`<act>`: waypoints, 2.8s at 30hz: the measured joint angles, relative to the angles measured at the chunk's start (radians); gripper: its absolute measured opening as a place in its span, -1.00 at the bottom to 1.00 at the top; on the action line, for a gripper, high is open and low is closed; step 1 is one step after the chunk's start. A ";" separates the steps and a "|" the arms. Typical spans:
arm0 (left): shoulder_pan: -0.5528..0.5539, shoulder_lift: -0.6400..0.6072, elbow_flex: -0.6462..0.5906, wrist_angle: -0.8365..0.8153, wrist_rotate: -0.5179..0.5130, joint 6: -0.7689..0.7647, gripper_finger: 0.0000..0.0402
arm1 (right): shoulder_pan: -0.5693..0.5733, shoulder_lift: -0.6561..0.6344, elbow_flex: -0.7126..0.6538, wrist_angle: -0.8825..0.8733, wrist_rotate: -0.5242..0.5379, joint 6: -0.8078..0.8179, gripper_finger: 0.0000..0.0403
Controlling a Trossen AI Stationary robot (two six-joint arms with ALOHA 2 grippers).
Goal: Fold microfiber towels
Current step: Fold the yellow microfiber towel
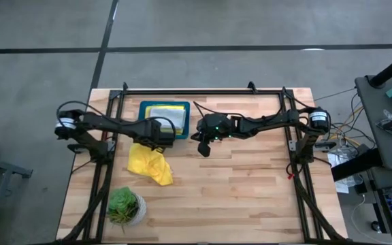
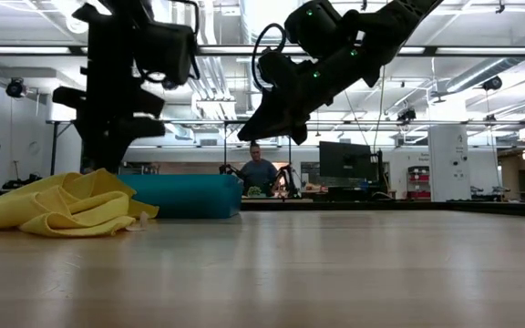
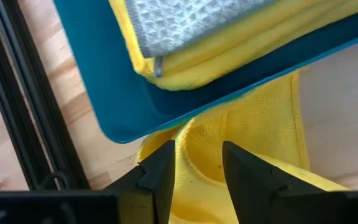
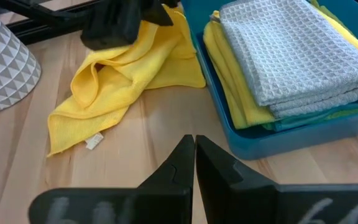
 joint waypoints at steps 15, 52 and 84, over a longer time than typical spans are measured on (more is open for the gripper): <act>-0.013 0.118 0.021 -0.013 0.001 0.026 -0.96 | 0.021 -0.043 -0.026 -0.007 0.002 -0.051 -0.96; -0.283 0.017 0.443 0.692 -0.259 0.716 -1.00 | 0.429 -0.489 -0.386 0.333 0.445 -0.093 -0.06; -0.236 -0.064 0.485 0.723 -0.174 1.019 -0.76 | 0.346 -0.505 0.153 -0.400 0.403 -0.414 -0.96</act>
